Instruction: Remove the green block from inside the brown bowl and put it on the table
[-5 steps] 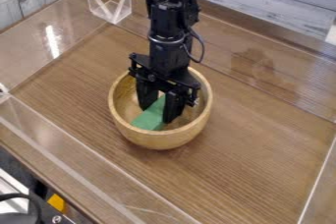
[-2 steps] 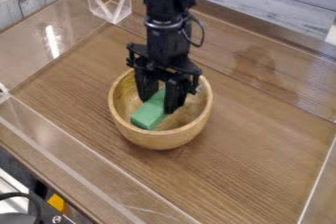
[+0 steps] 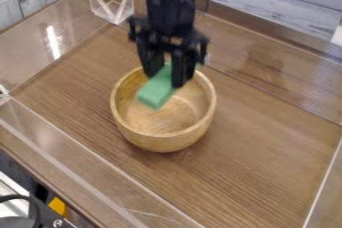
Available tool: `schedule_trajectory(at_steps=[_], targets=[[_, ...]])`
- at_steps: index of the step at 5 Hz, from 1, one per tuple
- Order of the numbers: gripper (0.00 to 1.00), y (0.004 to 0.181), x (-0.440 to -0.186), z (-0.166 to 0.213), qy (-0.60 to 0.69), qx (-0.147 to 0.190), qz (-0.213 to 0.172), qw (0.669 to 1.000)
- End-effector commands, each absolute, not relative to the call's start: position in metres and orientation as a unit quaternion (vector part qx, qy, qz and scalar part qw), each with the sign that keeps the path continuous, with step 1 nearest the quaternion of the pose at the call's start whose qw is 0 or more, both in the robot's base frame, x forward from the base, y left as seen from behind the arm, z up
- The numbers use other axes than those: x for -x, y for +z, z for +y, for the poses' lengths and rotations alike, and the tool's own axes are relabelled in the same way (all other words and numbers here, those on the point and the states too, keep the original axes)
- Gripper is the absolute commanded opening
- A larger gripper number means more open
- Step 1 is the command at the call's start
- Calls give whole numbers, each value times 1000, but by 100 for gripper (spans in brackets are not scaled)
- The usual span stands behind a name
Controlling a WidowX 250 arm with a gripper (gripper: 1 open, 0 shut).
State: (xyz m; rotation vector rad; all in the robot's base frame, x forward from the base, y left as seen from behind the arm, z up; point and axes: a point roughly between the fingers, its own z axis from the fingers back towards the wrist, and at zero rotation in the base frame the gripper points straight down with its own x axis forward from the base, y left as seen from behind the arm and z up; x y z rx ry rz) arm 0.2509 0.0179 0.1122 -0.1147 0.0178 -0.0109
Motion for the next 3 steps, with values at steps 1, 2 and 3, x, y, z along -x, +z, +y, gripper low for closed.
schedule_trajectory(at_steps=[1, 2, 3], targets=[[0, 151, -262, 11, -14, 59, -42, 997], [0, 142, -262, -3, -29, 44, -51, 997], [0, 129, -260, -2, -39, 26, -64, 997]])
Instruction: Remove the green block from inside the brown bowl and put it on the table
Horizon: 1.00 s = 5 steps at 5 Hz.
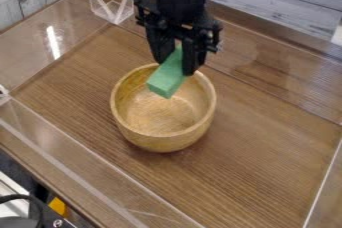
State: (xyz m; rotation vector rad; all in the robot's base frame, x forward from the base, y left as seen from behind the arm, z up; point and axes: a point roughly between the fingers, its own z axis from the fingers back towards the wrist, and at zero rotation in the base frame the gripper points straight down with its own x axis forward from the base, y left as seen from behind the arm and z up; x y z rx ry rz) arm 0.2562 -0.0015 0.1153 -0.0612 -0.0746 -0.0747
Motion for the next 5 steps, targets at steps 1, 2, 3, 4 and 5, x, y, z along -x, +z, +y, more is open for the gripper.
schedule_trajectory(at_steps=[1, 2, 3, 4, 5], targets=[[0, 119, -258, 6, -41, 15, -70, 997], [0, 113, -258, 15, -39, 10, -76, 996], [0, 112, -259, 22, -34, 7, -82, 996], [0, 111, -259, 25, -30, 5, -86, 996], [0, 110, -258, 26, -26, 5, -92, 995]])
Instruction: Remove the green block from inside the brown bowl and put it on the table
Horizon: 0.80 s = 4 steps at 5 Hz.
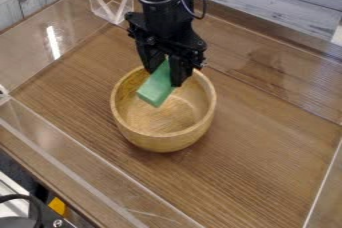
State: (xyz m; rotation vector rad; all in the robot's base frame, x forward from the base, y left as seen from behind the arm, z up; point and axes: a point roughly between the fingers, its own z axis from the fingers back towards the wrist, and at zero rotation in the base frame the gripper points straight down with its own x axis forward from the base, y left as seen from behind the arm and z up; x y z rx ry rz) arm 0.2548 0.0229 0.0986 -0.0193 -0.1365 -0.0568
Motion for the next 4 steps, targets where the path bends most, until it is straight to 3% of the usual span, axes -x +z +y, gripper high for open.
schedule_trajectory(at_steps=[1, 4], targets=[[0, 112, -258, 25, -22, 6, -97, 995], [0, 108, -236, -40, -59, 33, -80, 994]])
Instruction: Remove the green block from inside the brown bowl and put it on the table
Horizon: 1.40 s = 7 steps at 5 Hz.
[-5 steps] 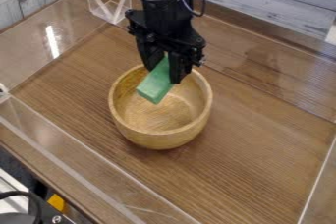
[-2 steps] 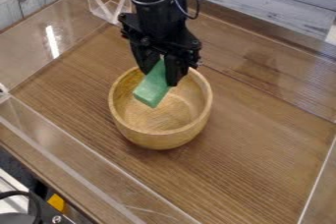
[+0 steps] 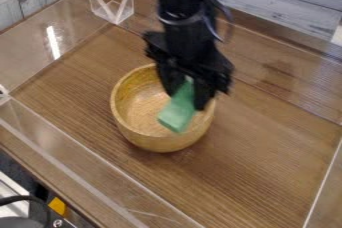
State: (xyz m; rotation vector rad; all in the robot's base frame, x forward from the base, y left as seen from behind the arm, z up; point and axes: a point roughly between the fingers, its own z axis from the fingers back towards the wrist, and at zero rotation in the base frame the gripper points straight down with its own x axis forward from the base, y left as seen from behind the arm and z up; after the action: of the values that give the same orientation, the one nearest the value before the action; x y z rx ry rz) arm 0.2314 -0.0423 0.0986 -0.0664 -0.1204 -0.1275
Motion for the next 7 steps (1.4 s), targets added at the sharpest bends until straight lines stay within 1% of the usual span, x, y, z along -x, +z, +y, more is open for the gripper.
schedule_trajectory(at_steps=[1, 2, 3, 5, 6, 7], targets=[[0, 99, -231, -69, -74, 34, -77, 994], [0, 89, -226, -85, -83, 36, -76, 993], [0, 77, -226, -94, -88, 44, -73, 992], [0, 52, -230, -105, -109, 44, -76, 990], [100, 46, -231, -106, -110, 44, -79, 990], [100, 48, -230, -105, -105, 48, -73, 991]])
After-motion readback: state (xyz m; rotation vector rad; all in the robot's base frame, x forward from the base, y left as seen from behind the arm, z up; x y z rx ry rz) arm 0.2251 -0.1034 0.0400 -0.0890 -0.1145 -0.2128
